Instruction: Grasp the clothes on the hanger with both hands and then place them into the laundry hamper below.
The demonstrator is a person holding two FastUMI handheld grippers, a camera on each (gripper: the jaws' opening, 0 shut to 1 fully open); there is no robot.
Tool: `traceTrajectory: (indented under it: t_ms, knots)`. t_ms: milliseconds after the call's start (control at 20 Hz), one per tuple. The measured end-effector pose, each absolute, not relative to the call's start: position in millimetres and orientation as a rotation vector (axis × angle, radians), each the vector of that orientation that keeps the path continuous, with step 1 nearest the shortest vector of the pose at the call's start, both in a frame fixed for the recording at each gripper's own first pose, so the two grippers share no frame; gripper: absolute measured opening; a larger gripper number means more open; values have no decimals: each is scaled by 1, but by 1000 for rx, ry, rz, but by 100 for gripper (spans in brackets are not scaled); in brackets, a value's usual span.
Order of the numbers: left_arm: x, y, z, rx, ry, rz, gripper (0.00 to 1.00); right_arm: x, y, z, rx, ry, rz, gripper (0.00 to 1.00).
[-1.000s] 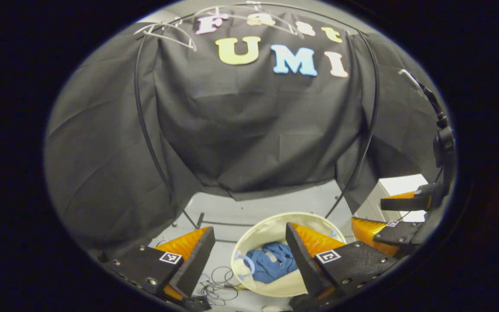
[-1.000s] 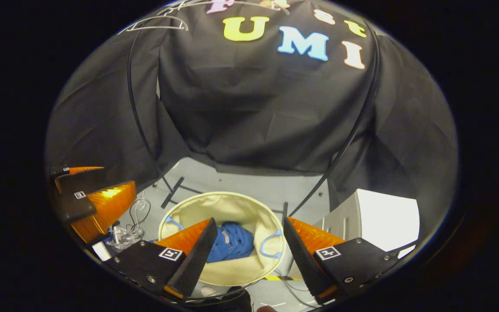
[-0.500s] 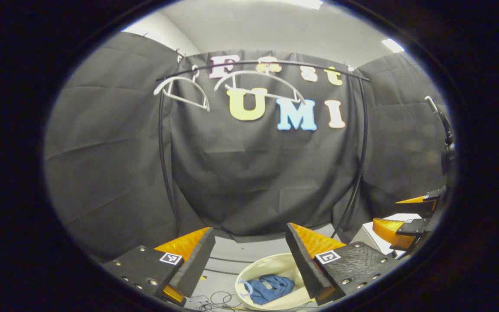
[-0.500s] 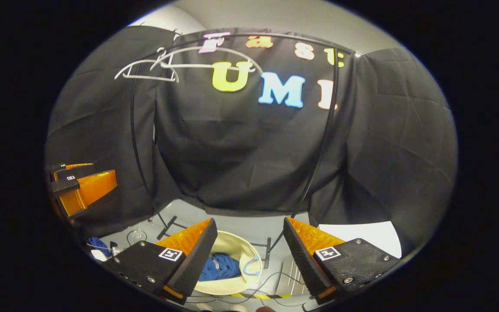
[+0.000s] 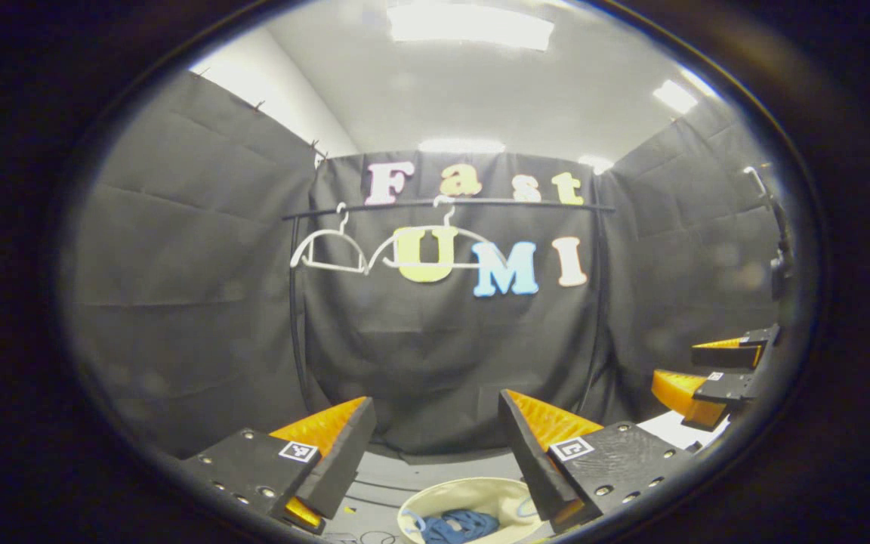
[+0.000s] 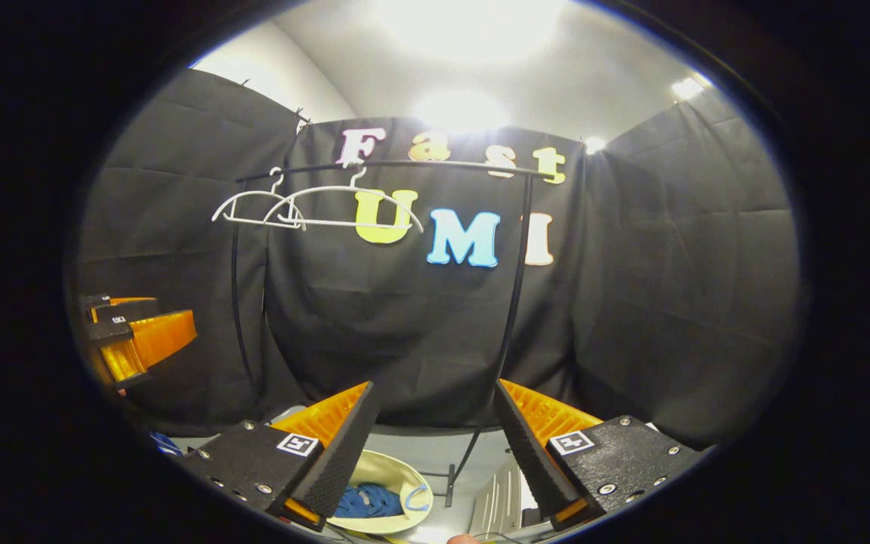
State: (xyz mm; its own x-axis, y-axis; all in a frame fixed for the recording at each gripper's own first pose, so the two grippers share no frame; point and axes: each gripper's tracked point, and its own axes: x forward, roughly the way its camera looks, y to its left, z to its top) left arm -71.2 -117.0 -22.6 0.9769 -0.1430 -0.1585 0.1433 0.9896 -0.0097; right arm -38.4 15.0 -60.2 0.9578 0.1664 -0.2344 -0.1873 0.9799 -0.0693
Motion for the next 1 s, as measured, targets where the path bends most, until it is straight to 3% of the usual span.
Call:
traceTrajectory:
  t_ms: [550,1000]
  knots:
    - [-186,-164,49,29,27,-140,94,-95,-35,0,-20,94,163,95]
    - [-197,-167,58,35,-1,-100,94,-114,-43,6,-12,70,174,95]
